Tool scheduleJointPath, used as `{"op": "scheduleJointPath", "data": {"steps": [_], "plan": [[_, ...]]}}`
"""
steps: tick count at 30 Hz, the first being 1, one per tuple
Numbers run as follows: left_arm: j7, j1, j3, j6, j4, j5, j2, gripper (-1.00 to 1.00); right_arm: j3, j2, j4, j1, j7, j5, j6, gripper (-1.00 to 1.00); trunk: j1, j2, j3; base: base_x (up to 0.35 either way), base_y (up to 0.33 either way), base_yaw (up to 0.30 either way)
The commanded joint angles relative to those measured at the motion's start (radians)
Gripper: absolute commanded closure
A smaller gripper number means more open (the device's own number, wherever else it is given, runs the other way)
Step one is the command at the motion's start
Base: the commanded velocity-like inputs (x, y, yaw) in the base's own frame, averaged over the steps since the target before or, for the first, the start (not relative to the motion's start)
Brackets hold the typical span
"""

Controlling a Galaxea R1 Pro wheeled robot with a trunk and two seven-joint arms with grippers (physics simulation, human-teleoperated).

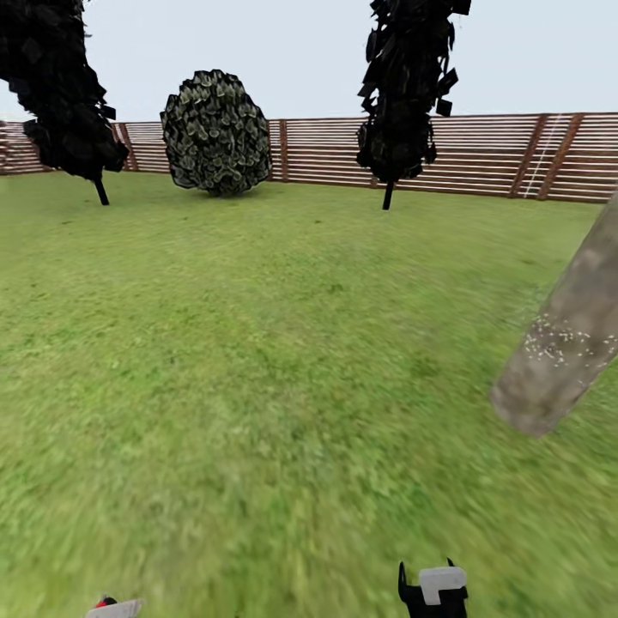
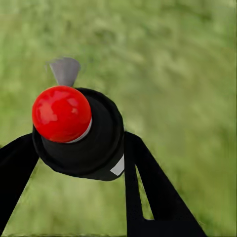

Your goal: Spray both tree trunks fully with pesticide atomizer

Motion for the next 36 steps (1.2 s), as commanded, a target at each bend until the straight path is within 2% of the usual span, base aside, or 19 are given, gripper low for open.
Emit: {"op": "scheduleJointPath", "data": {"steps": [1,11,36], "plan": [[0.0,0.0,0.0,0.0,0.0,0.0,0.0,1.0,0.0,0.0,0.0,0.0,0.0,0.0,0.0,-1.0,0.0,0.0,-0.001,0.0,0.308,0.281],[0.0,0.0,0.0,0.0,0.0,0.0,0.0,1.0,0.0,0.0,0.0,0.0,0.0,0.0,0.0,-1.0,0.0,0.0,-0.006,0.0,0.279,0.281],[-0.002,0.0,-0.001,0.002,0.0,0.0,0.0,1.0,0.0,0.0,0.0,0.0,0.0,0.0,0.0,-1.0,0.0,0.0,-0.019,0.0,0.006,0.281]]}}
